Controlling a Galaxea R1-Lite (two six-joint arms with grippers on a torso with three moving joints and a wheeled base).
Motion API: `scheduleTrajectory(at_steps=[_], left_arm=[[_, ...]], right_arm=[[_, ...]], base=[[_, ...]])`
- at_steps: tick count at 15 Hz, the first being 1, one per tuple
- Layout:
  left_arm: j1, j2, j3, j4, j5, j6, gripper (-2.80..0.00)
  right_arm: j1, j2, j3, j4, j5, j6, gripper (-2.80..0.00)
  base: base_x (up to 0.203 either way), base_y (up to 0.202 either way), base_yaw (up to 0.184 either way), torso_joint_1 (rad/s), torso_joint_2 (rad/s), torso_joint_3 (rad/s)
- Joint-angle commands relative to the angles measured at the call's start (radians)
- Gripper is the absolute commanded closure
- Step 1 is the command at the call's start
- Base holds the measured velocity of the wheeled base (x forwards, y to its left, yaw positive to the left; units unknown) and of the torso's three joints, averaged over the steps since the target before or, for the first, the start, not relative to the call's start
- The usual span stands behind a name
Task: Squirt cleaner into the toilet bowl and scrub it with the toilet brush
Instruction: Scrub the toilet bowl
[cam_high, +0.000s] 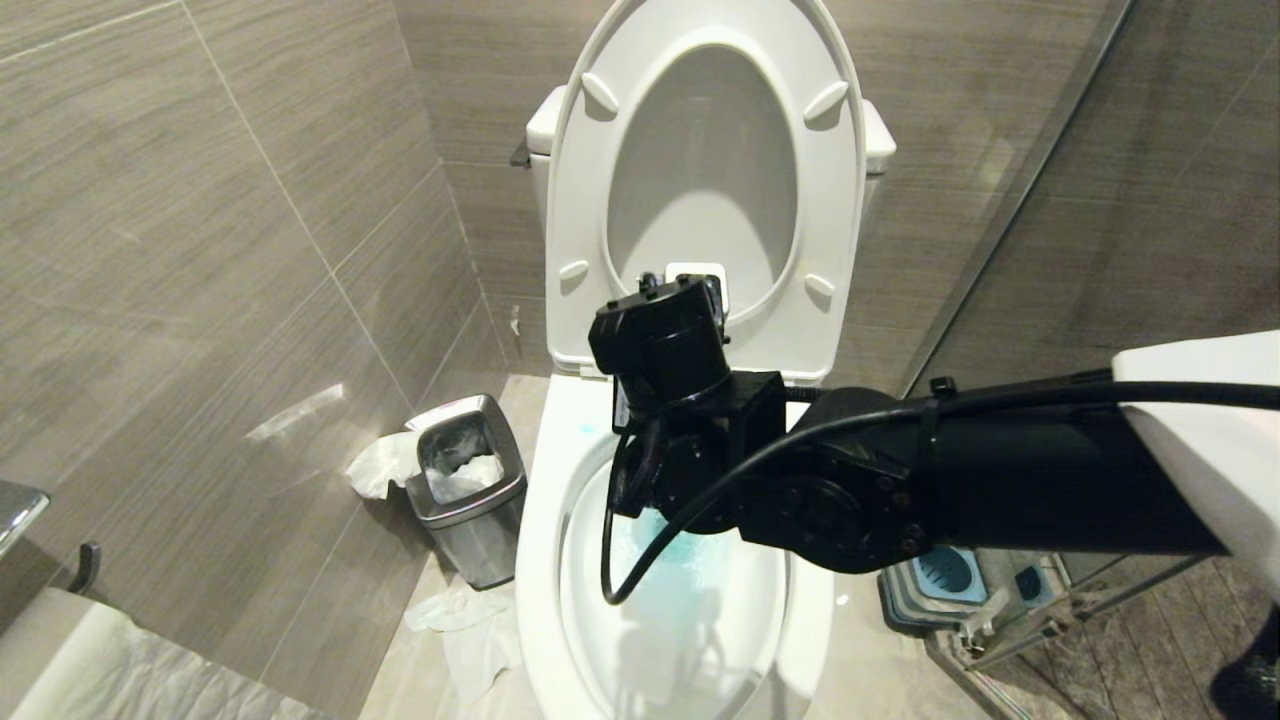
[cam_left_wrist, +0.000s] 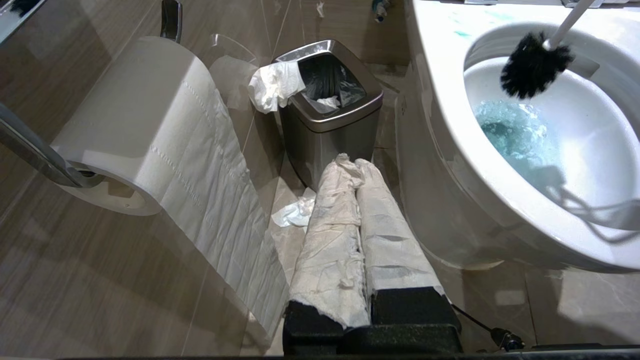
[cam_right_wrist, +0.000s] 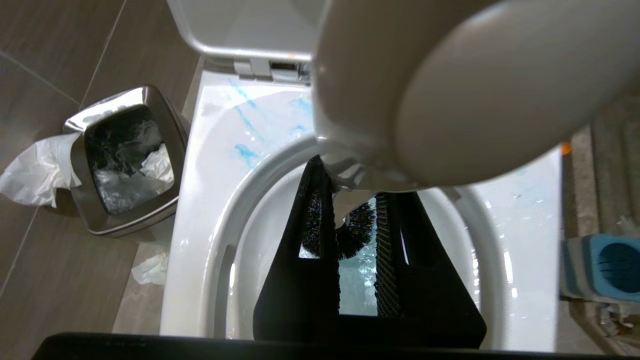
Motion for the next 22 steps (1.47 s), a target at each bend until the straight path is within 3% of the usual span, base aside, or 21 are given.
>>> scheduleTrajectory(at_steps=[1, 5, 11, 14, 18, 22], left_arm=[[0.000, 0.001, 0.002, 0.000, -0.001, 0.000, 0.00], [0.000, 0.001, 0.002, 0.000, -0.001, 0.000, 0.00], [0.000, 0.001, 0.002, 0.000, 0.000, 0.000, 0.00], [0.000, 0.001, 0.002, 0.000, 0.000, 0.000, 0.00], [0.000, 0.001, 0.002, 0.000, -0.001, 0.000, 0.00], [0.000, 0.001, 0.002, 0.000, -0.001, 0.000, 0.00]], right_arm=[[-0.001, 0.103, -0.011, -0.008, -0.002, 0.035, 0.00], [-0.028, 0.226, -0.041, -0.011, -0.002, 0.074, 0.00], [-0.101, 0.388, -0.200, -0.009, -0.027, 0.066, 0.00], [-0.107, 0.433, -0.217, -0.008, -0.038, 0.067, 0.00], [-0.104, 0.351, -0.202, -0.001, -0.035, 0.067, 0.00], [-0.088, 0.105, -0.121, 0.035, -0.035, 0.065, 0.00]], base=[[0.000, 0.000, 0.000, 0.000, 0.00, 0.000], [0.000, 0.000, 0.000, 0.000, 0.00, 0.000], [0.000, 0.000, 0.000, 0.000, 0.00, 0.000], [0.000, 0.000, 0.000, 0.000, 0.00, 0.000], [0.000, 0.000, 0.000, 0.000, 0.00, 0.000], [0.000, 0.000, 0.000, 0.000, 0.00, 0.000]])
